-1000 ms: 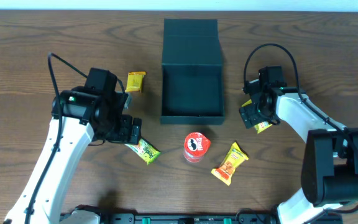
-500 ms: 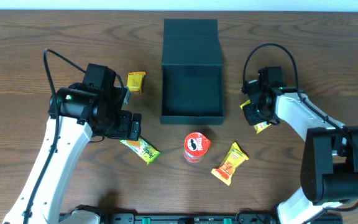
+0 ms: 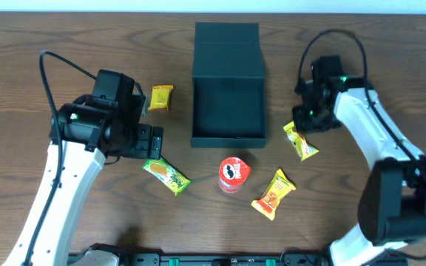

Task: Pack container
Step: 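Move the right gripper to the yellow Apollo packet and grasp it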

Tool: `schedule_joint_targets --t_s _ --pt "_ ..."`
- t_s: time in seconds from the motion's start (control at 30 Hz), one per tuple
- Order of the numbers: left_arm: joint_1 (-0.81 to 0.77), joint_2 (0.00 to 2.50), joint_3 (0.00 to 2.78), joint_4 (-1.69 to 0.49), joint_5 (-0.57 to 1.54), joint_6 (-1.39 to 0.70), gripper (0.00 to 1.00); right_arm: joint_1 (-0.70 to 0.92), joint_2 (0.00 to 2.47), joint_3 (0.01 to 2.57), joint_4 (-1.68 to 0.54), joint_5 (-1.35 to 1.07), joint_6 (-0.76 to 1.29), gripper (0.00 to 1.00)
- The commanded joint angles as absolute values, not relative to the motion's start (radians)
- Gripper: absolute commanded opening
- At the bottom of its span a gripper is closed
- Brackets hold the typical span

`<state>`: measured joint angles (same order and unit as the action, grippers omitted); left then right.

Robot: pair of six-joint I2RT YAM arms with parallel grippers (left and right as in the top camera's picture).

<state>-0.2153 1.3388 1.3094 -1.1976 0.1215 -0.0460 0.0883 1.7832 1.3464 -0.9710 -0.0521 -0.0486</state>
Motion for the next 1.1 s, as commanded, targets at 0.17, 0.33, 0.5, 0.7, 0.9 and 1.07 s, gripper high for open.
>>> schedule_joint_targets --t_s 0.17,0.33,0.5,0.7,0.9,1.07 --pt "-0.215 1.301 1.347 -1.189 0.049 -0.076 0.95 0.125 1.72 1.457 -1.058 0.007 -0.133 0.43" --pt "-0.215 1.288 1.347 -1.194 0.046 -0.088 0.95 0.125 1.741 1.372 -1.076 0.007 -0.181 0.51" --pt "-0.215 1.279 1.347 -1.192 0.044 -0.09 0.96 0.123 1.741 1.236 -0.97 -0.017 -0.206 0.56" --pt "-0.215 1.279 1.347 -1.192 0.044 -0.089 0.95 0.123 1.741 1.094 -0.824 -0.02 -0.219 0.56" --pt "-0.215 1.279 1.347 -1.194 0.044 -0.089 0.95 0.123 1.741 0.999 -0.683 -0.037 -0.226 0.56" --pt "-0.215 1.275 1.347 -1.202 0.044 -0.082 0.95 0.113 1.741 0.951 -0.607 -0.026 -0.219 0.53"
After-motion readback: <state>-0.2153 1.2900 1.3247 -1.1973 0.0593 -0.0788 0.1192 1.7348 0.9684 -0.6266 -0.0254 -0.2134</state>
